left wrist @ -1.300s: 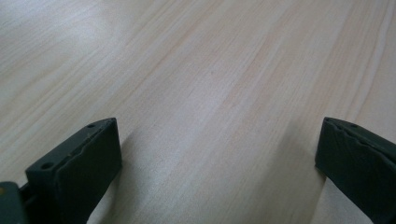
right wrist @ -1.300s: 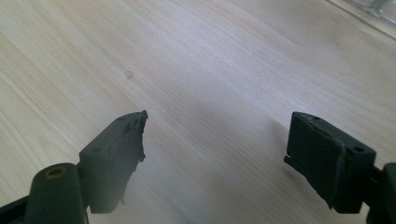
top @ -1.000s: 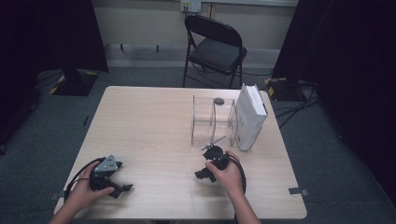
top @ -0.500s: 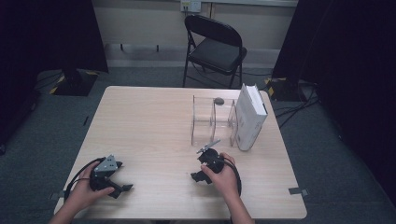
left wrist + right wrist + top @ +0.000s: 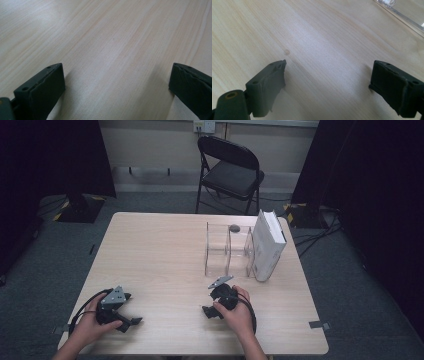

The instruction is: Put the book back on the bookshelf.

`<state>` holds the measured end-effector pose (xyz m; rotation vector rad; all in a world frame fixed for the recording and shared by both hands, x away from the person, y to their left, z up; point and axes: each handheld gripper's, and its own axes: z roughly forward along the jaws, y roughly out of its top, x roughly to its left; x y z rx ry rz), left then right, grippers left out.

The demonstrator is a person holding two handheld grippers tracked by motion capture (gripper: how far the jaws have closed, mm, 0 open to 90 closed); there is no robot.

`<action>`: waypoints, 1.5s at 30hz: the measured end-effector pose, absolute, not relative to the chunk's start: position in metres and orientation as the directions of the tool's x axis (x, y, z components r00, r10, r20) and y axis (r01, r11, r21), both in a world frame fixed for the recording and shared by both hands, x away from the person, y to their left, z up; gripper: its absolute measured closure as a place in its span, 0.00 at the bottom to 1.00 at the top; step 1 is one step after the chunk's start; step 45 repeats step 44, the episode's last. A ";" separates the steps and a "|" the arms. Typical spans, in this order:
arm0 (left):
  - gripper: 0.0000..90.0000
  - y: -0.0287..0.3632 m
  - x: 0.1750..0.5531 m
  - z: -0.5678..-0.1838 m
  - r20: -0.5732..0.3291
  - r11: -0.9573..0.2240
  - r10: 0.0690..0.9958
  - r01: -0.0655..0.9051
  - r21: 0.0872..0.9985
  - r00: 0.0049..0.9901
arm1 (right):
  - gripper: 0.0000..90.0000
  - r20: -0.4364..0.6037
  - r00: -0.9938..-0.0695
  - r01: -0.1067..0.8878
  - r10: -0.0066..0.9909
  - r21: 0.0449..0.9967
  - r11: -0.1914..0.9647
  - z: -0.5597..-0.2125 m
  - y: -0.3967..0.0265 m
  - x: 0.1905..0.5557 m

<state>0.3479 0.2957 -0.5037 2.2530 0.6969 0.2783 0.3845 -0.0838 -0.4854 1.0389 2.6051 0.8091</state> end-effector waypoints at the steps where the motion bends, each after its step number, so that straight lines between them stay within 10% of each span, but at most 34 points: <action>1: 0.00 0.296 0.348 -0.504 -0.016 -0.569 0.562 0.401 0.718 0.827 | 0.11 0.002 -0.727 0.564 0.687 0.573 0.595 -0.486 -0.084 0.384; 45: 0.00 0.296 0.348 -0.504 -0.010 -0.574 0.559 0.396 0.717 0.829 | 0.11 0.009 -0.700 0.497 0.714 0.724 0.478 -0.501 -0.092 0.377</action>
